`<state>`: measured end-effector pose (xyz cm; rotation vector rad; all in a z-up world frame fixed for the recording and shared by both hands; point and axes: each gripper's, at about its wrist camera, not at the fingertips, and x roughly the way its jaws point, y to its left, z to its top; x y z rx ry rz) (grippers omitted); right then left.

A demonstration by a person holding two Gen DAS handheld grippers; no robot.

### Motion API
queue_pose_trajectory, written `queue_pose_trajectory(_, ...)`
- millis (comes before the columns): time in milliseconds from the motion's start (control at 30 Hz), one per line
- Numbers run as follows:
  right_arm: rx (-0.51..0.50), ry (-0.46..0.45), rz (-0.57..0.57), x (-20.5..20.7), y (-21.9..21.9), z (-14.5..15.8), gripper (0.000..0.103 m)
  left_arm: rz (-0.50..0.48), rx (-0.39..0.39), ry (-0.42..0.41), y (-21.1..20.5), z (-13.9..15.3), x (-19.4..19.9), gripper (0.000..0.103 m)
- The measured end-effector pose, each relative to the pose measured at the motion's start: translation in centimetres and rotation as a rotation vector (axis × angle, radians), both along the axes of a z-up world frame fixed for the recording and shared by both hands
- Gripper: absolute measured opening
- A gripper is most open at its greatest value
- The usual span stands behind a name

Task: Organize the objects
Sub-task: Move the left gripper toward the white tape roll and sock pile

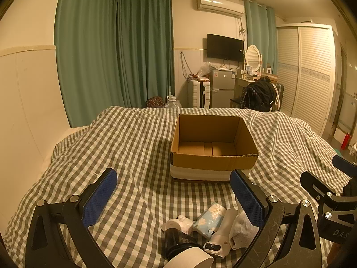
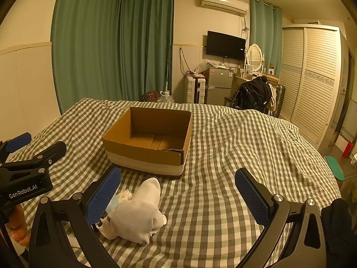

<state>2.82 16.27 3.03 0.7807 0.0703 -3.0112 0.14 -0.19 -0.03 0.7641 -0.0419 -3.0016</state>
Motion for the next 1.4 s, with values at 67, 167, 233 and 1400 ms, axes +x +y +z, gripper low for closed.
queue_pose_trajectory(67, 0.001, -0.001, 0.001, 0.0, -0.1, 0.0, 0.103, 0.000, 0.000, 0.000, 0.0, 0.0, 0.0, 0.103)
queue_pose_trajectory(167, 0.002, -0.001, 0.003, 0.0, -0.2, 0.0, 0.103, 0.000, 0.000, 0.002, 0.0, 0.1, 0.0, 0.103)
queue_pose_trajectory(233, 0.002, 0.002, 0.005, 0.1, -0.3, 0.1, 0.103, 0.001, 0.000, 0.003, -0.1, 0.1, 0.1, 0.103)
queue_pose_trajectory(1400, 0.007, 0.062, 0.055, 3.2, -1.2, 3.4, 0.102, 0.002, 0.015, 0.049, -1.0, 3.2, 3.0, 0.103)
